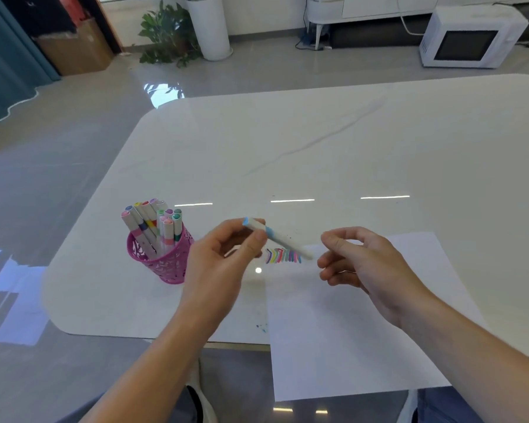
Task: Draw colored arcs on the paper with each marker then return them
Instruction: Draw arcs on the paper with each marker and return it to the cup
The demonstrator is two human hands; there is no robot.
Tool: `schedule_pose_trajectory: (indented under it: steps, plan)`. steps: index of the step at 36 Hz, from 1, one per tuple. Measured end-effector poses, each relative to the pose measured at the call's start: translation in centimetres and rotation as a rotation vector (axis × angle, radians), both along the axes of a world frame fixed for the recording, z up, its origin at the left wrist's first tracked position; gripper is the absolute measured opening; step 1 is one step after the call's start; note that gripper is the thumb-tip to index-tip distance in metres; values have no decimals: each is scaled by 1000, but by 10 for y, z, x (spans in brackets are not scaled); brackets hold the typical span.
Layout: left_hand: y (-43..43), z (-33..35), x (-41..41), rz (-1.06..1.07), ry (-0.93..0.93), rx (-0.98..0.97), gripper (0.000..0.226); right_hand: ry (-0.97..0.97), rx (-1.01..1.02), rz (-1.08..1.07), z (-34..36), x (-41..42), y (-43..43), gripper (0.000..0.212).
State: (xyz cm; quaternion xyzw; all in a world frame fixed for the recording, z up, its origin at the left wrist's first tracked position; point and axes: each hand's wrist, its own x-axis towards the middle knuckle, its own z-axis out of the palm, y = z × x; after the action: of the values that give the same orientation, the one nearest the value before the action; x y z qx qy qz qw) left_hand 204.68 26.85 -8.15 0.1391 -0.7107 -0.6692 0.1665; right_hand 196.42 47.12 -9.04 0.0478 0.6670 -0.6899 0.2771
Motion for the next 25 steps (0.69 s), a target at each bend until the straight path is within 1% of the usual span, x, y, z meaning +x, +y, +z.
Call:
schedule_pose_trajectory:
  steps: [4, 8, 11, 15, 19, 22, 25]
  plan:
    - [-9, 10, 7, 73, 83, -36, 13, 19, 82, 17, -2, 0, 0, 21]
    - [-18, 22, 14, 197, 169, -187, 12, 88, 116, 28, 1, 4, -2, 14]
    - [-27, 28, 21, 293, 212, -331, 14, 144, 146, 49, 3, 7, -3, 13]
    - [-45, 34, 28, 399, 267, -510, 19, 156, 170, 74, 4, 10, -5, 14]
    - [-61, 40, 31, 509, 338, -563, 19, 173, 200, 105, 2, 14, -6, 13]
    - [-68, 40, 32, 544, 343, -596, 24, 192, 224, 126, 1, 16, -6, 13]
    - [-71, 39, 31, 530, 294, -670, 31, 205, 236, 136, 1, 17, -6, 13]
